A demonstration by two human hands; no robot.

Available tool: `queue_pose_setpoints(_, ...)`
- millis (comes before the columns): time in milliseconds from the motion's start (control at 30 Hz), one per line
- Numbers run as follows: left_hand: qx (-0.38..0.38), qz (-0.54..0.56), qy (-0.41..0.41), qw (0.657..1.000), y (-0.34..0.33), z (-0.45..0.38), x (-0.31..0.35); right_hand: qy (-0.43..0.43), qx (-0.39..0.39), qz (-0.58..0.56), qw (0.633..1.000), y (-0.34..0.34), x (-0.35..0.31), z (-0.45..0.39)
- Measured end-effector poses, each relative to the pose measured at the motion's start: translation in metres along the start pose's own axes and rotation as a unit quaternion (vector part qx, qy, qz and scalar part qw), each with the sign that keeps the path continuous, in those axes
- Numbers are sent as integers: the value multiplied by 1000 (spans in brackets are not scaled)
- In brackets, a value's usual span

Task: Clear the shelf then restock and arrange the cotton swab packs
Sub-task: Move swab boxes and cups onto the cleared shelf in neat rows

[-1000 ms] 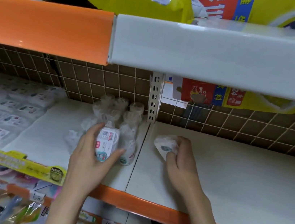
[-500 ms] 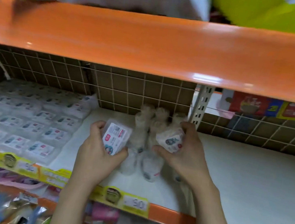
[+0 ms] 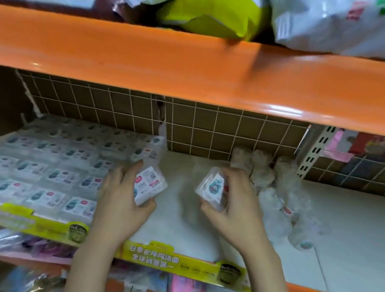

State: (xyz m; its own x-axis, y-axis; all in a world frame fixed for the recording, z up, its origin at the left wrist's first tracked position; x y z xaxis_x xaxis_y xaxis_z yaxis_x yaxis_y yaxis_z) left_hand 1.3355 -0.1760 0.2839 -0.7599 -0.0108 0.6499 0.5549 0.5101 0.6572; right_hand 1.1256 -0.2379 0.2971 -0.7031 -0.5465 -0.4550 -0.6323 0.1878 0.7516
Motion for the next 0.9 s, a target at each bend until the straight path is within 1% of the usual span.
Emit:
queue_pose_setpoints(133, -25, 27, -15, 999, -4, -5, -6, 8, 2, 3, 1000, -7, -2, -5)
queue_pose_setpoints(267, -15, 32, -23, 999, 1, -11, -17, -1, -13, 35, 999, -22, 0, -11)
queue_pose_setpoints(367, 8, 54, -38, 998, 8, -16, -23, -2, -15, 54, 998, -32, -1, -16)
queue_pose_setpoints(500, 50, 98, -39, 993, 27, -24, -37, -12, -17, 70, 997, -48, -8, -23)
queue_pose_setpoints(567, 37, 92, -44, 994, 35, -32, -54, -11, -11, 80, 997, -58, -17, -29)
queue_pose_setpoints(667, 10, 55, -51, 997, 47, -48, -86, -17, -3, 81, 997, -79, -37, -36)
queue_pose_setpoints(733, 16, 36, -59, 998, 61, -54, -102, -24, 5, 80, 996, -97, -53, -39)
queue_pose_setpoints(833, 34, 33, -48, 998, 94, -62, -132, -37, 5, 78, 996, -129, -84, -44)
queue_pose_setpoints(900, 41, 27, -37, 998, 117, -69, -160, -32, 20, 84, 996, -145, -107, -48)
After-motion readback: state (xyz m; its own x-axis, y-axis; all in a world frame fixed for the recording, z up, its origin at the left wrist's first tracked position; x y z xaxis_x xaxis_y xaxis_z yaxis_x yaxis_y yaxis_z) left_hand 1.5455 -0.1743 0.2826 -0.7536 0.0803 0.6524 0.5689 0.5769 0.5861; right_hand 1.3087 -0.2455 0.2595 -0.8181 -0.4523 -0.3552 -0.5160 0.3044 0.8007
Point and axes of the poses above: each hand's wrist, its own z-axis away from the middle knuckle, its own y-axis out of the back of the hand, x = y × z, the point moved 6 cm from there along -z, towards the middle knuckle, and after that the axes turned 10 degrees about z, right-handed, at the moved point
